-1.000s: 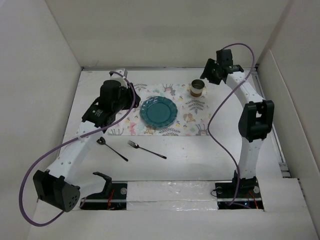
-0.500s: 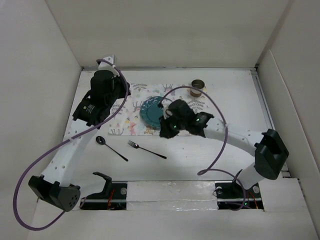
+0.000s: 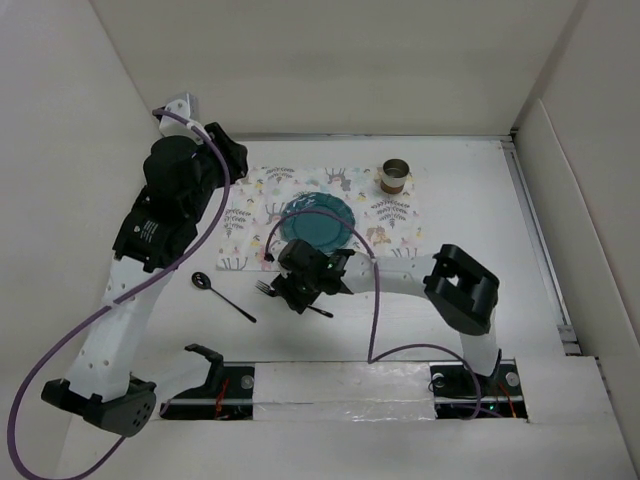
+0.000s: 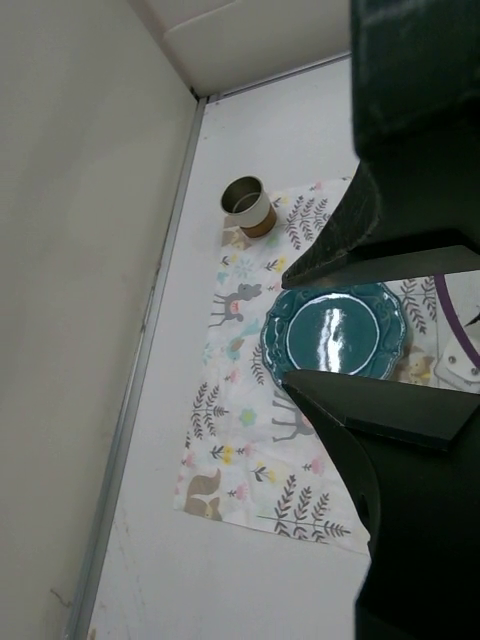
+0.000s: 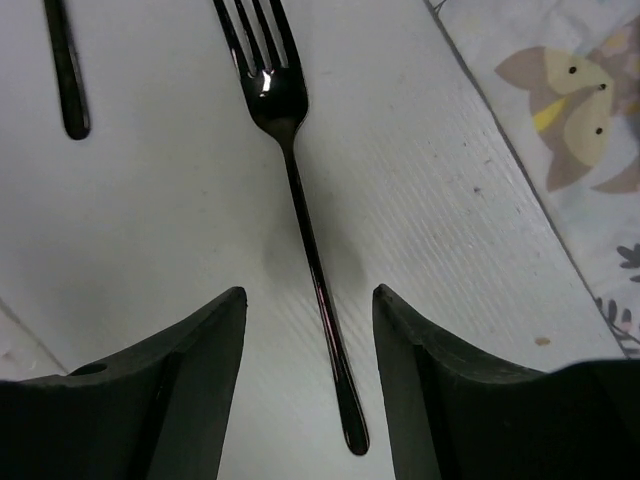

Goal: Set the dinner table for one person

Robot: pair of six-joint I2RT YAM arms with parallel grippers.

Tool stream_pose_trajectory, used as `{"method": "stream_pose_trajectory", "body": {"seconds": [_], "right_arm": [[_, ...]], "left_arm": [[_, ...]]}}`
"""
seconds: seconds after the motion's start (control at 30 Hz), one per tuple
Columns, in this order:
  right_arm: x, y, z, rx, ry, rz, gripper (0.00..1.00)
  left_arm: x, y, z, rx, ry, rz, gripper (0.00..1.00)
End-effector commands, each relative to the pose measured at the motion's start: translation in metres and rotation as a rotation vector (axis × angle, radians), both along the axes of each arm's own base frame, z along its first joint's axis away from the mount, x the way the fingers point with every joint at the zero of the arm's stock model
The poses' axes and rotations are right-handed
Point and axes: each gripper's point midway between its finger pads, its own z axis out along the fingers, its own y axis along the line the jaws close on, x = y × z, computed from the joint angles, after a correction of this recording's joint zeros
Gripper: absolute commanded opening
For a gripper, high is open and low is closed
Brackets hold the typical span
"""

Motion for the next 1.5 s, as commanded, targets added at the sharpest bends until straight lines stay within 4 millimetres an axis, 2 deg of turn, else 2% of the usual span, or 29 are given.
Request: {"method": "stream_pose_trajectory", "body": {"seconds": [0.0,0.1,0.17,0.27,0.3,0.37,0.4,0.47,0.5,0.57,0.6,0.63,0.7,0.73,0.77,0.8,0.83,0.87,0.9,0.97,1.13,1.17,1.37,1.47], "right_arm": [[0.022,0.016,0.008,-0.003,-0.110,-0.012,0.59],[0.027,0.024,-0.006,-0.034,-0.104,-0.004,0.56],[0.025,0.030,-0.015,-0.054,-0.106,0.003,0.48],[0.023,0.029,-0.025,-0.084,-0.106,-0.014,0.21],[0.020,0.028,-0.029,-0.098,-0.107,-0.019,0.00],[0.019,0.028,-0.025,-0.086,-0.092,-0.056,0.00],[0.015,0.034,-0.012,-0.058,-0.090,-0.057,0.00],[0.019,0.044,0.015,0.004,-0.094,-0.102,0.00],[0.027,0.054,0.042,0.049,-0.118,-0.121,0.00],[0.048,0.060,0.080,0.116,-0.140,-0.211,0.00],[0.057,0.060,0.092,0.127,-0.141,-0.251,0.00],[0.078,0.069,0.115,0.188,-0.153,-0.301,0.00],[0.101,0.073,0.125,0.230,-0.133,-0.393,0.00],[0.118,0.082,0.149,0.292,-0.149,-0.429,0.00],[0.151,0.085,0.143,0.308,-0.141,-0.532,0.00],[0.152,0.087,0.125,0.289,-0.117,-0.551,0.00],[0.167,0.083,0.121,0.292,-0.109,-0.591,0.00],[0.182,0.087,0.115,0.323,-0.085,-0.639,0.00],[0.182,0.088,0.115,0.332,-0.074,-0.653,0.00],[0.203,0.094,0.106,0.379,-0.050,-0.722,0.00],[0.217,0.109,0.099,0.487,0.017,-0.814,0.00],[0.223,0.109,0.091,0.491,0.027,-0.832,0.00],[0.236,0.118,0.074,0.525,0.056,-0.868,0.00],[0.238,0.116,0.052,0.502,0.084,-0.885,0.00]], "left_arm": [[-0.016,0.014,0.044,-0.041,-0.102,0.035,0.35],[-0.021,0.017,0.052,-0.041,-0.121,0.032,0.35],[-0.024,0.018,0.054,-0.042,-0.127,0.035,0.35],[-0.026,0.018,0.054,-0.045,-0.128,0.031,0.35],[-0.027,0.018,0.055,-0.046,-0.132,0.031,0.35],[-0.028,0.018,0.056,-0.052,-0.136,0.025,0.35],[-0.028,0.017,0.056,-0.051,-0.134,0.023,0.35],[-0.028,0.016,0.054,-0.057,-0.123,0.018,0.35],[-0.027,0.015,0.052,-0.056,-0.117,0.014,0.35],[-0.025,0.013,0.041,-0.050,-0.085,0.010,0.35],[-0.025,0.010,0.037,-0.050,-0.076,-0.003,0.35],[-0.025,0.010,0.033,-0.046,-0.065,-0.006,0.35],[-0.026,0.008,0.022,-0.042,-0.041,-0.016,0.35],[-0.031,0.006,0.020,-0.042,-0.038,-0.022,0.35],[-0.037,0.004,0.009,-0.033,-0.012,-0.027,0.34],[-0.039,0.004,0.008,-0.032,-0.010,-0.027,0.34],[-0.041,0.003,0.005,-0.034,-0.003,-0.030,0.34],[-0.046,-0.001,-0.004,-0.027,0.016,-0.046,0.34],[-0.048,-0.005,-0.004,-0.032,0.018,-0.058,0.34],[-0.052,-0.009,-0.019,-0.031,0.050,-0.069,0.34],[-0.057,-0.025,-0.029,-0.032,0.079,-0.120,0.33],[-0.057,-0.024,-0.030,-0.031,0.084,-0.115,0.33],[-0.059,-0.031,-0.035,-0.019,0.094,-0.132,0.33],[-0.060,-0.029,-0.037,-0.012,0.096,-0.125,0.33]]}}
